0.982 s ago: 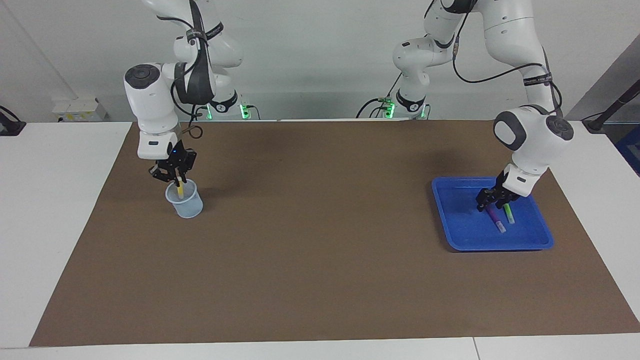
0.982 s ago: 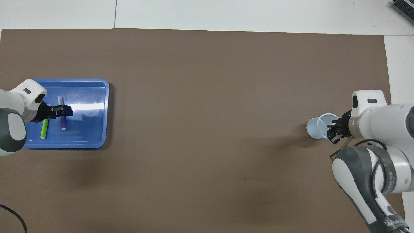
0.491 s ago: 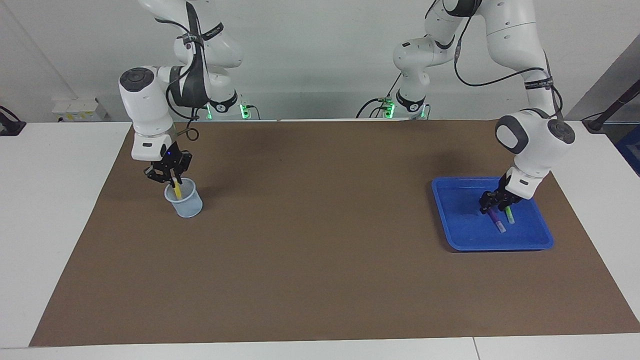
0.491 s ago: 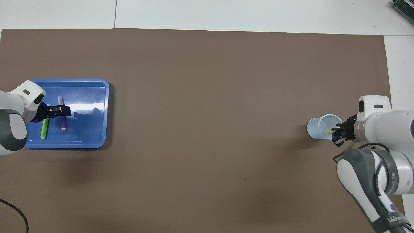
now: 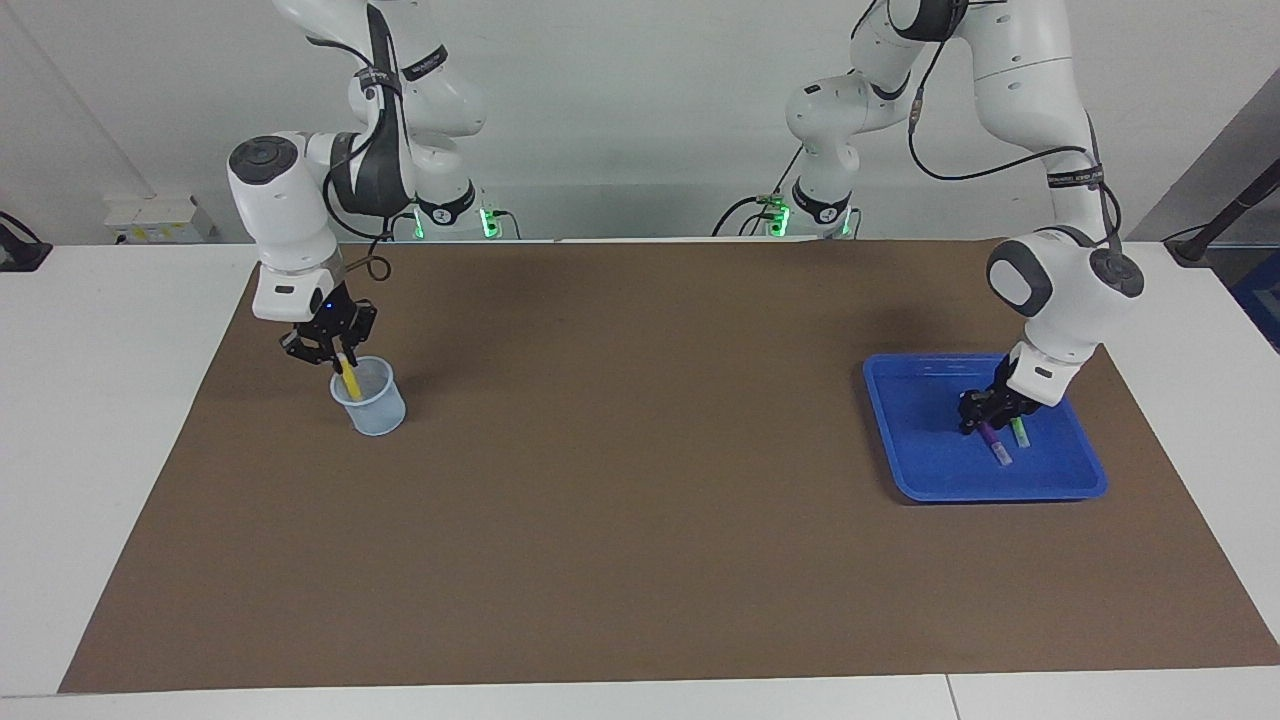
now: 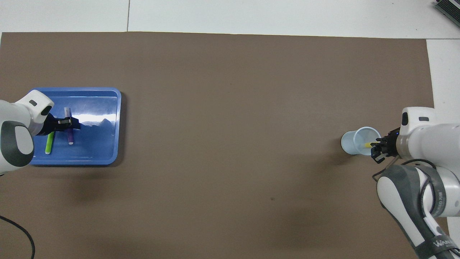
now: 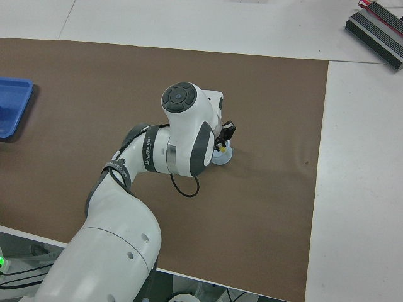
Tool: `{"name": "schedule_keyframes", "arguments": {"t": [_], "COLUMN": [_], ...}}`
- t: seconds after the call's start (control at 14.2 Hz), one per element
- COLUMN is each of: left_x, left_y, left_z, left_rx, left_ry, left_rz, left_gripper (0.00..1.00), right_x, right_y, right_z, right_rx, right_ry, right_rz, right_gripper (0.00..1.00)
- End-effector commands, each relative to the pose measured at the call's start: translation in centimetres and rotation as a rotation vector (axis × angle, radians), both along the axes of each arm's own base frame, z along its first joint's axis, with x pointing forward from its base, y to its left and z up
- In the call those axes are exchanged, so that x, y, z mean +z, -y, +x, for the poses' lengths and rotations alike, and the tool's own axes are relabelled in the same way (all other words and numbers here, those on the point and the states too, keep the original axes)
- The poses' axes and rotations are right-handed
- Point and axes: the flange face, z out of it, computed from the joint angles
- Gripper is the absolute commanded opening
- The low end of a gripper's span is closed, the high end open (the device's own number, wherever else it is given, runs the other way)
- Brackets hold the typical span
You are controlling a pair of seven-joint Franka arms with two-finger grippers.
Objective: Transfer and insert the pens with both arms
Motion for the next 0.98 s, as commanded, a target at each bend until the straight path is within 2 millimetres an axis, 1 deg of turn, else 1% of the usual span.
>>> {"name": "schedule_keyframes", "arguments": {"t": [0.0, 0.07, 0.14, 0.21, 0.28, 0.35, 0.42, 0.77, 0.91], "left_x": [-0.8, -0.9, -0.8, -0.9, -0.8, -0.8, -0.8, 2.7, 3.9], "left_y": [-0.2, -0.2, -0.2, -0.2, -0.1, -0.1, -0.2, 0.1, 0.6], "left_z": [0.2, 0.2, 0.2, 0.2, 0.2, 0.2, 0.2, 1.7, 2.0], "left_rx": [-0.016, -0.014, -0.014, -0.011, -0.011, -0.01, -0.01, -0.003, 0.043], "left_ry": [0.002, -0.001, 0.002, 0.0, -0.001, -0.007, -0.013, -0.09, -0.105], "left_rz": [0.013, 0.012, 0.012, 0.012, 0.011, 0.009, 0.008, -0.019, -0.024], "left_gripper": [0.23, 0.13, 0.02, 0.0, 0.0, 0.0, 0.0, 0.0, 0.0], "right_x": [-0.3, -0.4, -0.6, -0.6, -0.6, -0.6, -0.6, -0.5, 0.7], "right_y": [0.8, 0.8, 1.0, 1.3, 1.3, 1.5, 1.5, 1.1, 0.8], "right_z": [-1.0, -1.0, -1.0, -1.0, -1.0, -1.0, -1.0, -0.9, -0.6], "right_rx": [0.015, 0.016, 0.014, 0.006, 0.006, 0.003, 0.003, -0.006, -0.024], "right_ry": [-0.015, -0.018, -0.02, -0.021, -0.021, -0.02, -0.02, -0.056, -0.069], "right_rz": [-0.002, -0.001, -0.001, 0.0, -0.001, -0.001, -0.001, 0.013, 0.04], "right_gripper": [0.85, 0.88, 0.88, 0.9, 0.96, 0.98, 0.98, 1.0, 1.0]}}
